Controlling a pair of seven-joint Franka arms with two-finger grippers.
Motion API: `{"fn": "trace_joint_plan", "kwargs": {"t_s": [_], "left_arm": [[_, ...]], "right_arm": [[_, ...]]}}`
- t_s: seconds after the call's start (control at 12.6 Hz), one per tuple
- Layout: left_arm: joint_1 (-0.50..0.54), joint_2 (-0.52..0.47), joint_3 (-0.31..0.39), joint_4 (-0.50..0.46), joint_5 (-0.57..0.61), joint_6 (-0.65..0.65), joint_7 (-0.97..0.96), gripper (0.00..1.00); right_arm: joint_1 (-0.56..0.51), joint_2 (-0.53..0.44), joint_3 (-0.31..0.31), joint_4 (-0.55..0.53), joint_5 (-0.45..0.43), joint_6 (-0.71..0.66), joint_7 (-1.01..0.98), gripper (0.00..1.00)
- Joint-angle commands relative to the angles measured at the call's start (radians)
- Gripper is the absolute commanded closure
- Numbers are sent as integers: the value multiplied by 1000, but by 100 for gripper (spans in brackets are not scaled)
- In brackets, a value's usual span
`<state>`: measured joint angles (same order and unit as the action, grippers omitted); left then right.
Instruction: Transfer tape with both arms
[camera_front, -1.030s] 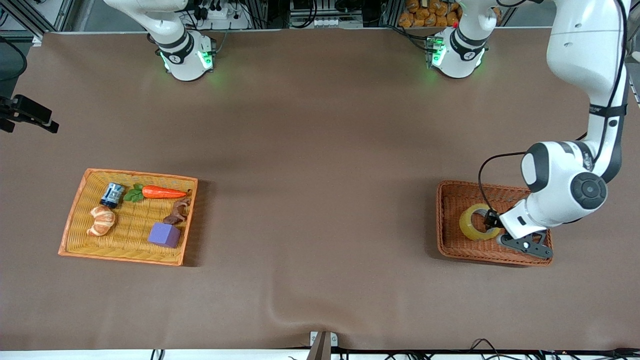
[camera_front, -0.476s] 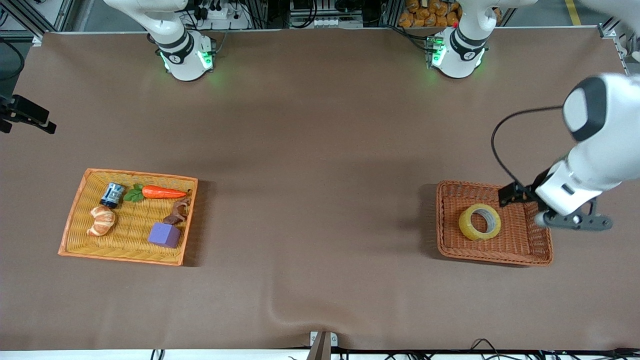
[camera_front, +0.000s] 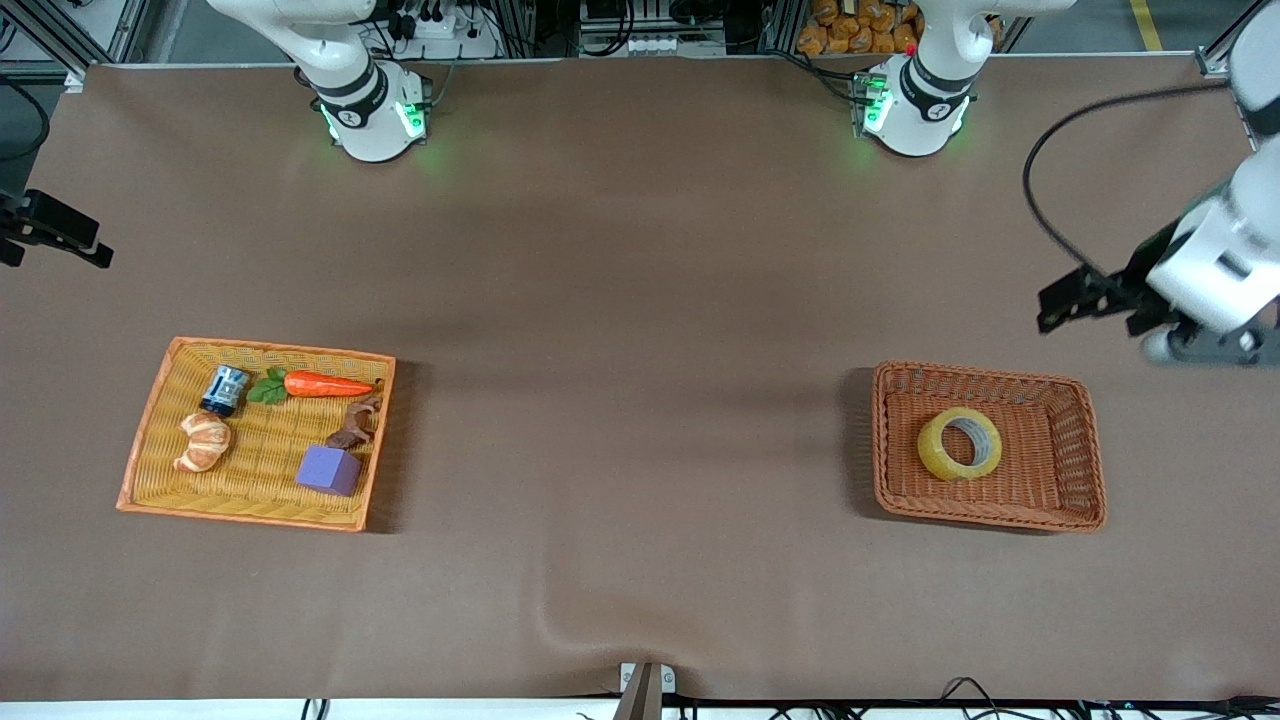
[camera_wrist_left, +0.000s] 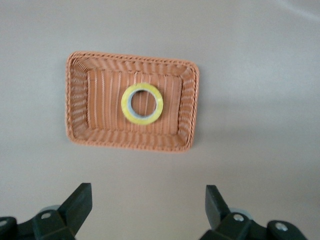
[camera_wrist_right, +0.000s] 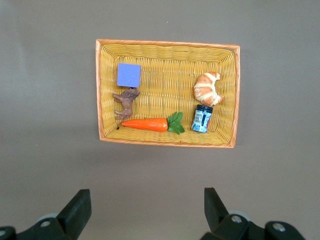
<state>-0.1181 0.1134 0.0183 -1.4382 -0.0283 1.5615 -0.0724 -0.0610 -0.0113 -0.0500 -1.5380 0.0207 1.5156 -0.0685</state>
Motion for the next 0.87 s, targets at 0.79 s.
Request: {"fn": "trace_joint_plan", "kwargs": {"t_s": [0.79], "left_arm": [[88,-158,-104,-145,28,-37,34,0]], "right_arm": [[-13,4,13,12,8,-5,4,0]]}}
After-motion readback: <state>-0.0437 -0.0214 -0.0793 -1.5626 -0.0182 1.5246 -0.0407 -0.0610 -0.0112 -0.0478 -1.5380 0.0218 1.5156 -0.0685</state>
